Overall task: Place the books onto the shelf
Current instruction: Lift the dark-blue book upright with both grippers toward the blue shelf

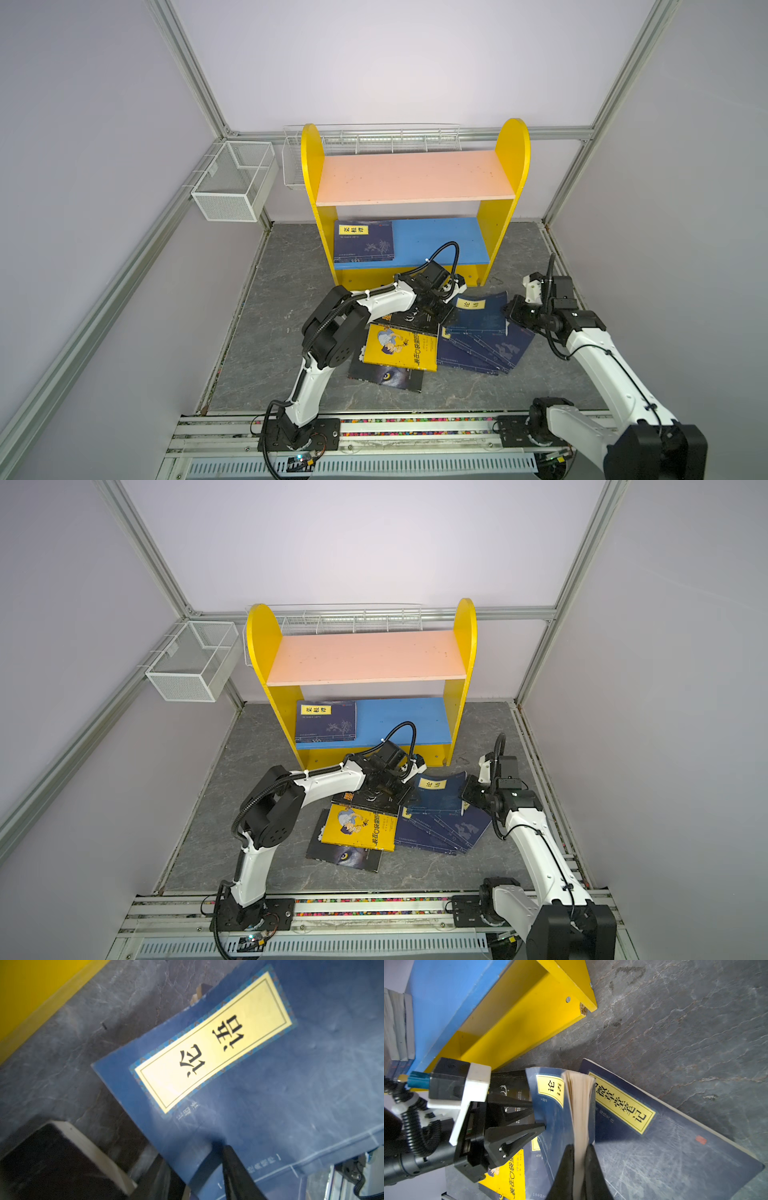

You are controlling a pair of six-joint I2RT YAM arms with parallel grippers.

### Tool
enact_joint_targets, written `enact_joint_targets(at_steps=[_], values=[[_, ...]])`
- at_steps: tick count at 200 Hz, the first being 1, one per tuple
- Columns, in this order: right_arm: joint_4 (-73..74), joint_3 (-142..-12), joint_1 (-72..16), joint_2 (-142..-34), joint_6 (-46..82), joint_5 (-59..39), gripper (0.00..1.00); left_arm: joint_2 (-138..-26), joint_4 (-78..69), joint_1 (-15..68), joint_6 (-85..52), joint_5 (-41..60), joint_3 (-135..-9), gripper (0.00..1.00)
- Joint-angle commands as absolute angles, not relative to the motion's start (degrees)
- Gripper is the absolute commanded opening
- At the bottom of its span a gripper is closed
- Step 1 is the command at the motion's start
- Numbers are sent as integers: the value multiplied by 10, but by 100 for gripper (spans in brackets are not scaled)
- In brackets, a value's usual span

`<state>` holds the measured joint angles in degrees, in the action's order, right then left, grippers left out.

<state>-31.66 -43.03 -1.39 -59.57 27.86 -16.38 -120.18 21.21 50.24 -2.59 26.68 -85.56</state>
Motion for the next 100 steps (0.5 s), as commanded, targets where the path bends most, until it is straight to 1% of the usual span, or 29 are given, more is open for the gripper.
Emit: enact_joint_targets(at_steps=[1, 17, 40, 74, 78, 100], values=[[-316, -458, -21, -568, 253, -210, 6, -1144, 137, 480, -78, 321, -825, 56], [-305, -465, -20, -553, 245, -239, 6, -1103, 78, 453, -128, 346, -789, 64], [-272, -476, -21, -538, 252, -305, 6, -1039, -66, 398, -248, 389, -703, 74], [-230, -500, -29, -527, 276, -376, 6, -969, -267, 313, -417, 455, -566, 79], [-226, -518, -31, -526, 280, -382, 6, -961, -285, 305, -433, 460, -550, 79], [-199, -544, -45, -533, 298, -390, 6, -927, -403, 267, -514, 497, -471, 81]])
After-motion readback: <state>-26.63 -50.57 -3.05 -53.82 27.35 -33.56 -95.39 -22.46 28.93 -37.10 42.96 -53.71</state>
